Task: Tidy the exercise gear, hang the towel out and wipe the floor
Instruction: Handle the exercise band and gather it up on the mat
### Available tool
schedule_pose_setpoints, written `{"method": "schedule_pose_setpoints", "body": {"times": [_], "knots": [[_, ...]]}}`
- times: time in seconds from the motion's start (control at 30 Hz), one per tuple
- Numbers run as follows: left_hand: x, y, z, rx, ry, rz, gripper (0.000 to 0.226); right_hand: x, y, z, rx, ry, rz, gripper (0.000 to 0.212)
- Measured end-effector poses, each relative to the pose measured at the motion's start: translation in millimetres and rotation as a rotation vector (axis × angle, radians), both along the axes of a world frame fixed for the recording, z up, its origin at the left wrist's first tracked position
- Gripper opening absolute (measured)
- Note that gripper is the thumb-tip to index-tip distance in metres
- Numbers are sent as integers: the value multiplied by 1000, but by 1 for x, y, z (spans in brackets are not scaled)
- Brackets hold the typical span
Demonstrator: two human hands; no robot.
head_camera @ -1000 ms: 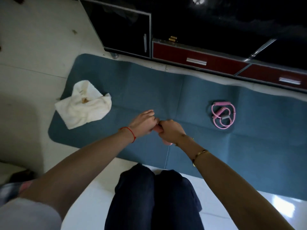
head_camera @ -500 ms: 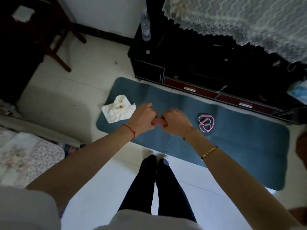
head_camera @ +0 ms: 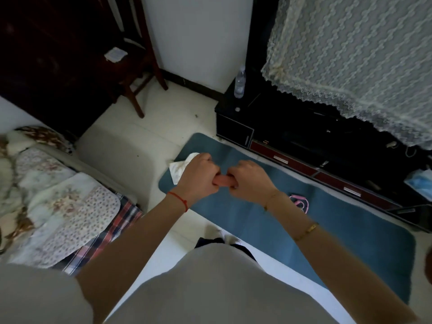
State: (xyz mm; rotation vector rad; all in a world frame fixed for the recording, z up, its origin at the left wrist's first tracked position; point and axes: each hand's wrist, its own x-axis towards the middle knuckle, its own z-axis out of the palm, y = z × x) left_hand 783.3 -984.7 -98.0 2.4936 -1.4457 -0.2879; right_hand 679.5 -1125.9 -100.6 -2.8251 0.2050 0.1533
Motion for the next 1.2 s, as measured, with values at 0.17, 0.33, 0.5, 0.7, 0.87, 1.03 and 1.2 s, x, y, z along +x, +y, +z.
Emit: {"method": "schedule_pose_setpoints", "body": {"times": [0.17,0.33,0.5,0.7,0.87,1.03,1.2], "knots": [[9,30,6,-63,-71,92,3,25,21,5,-15,2,97,16],[46,61,0,20,-92,153,11,70,45,10,-21,11,169,16],[112,91,1,63,-107,186,17,149,73,11,-3,-23,257,13],[227,140,9,112,-85,306,17,278,124,2,-42,12,312,16],[324,186,18,138,-140,312,20,374,170,10,-22,-73,303,14],[405,208,28,134,-117,270,20,449,193,14,-22,-45,277,20],[473,204,26,115,-87,205,19,509,190,13,-30,-13,265,21]]}}
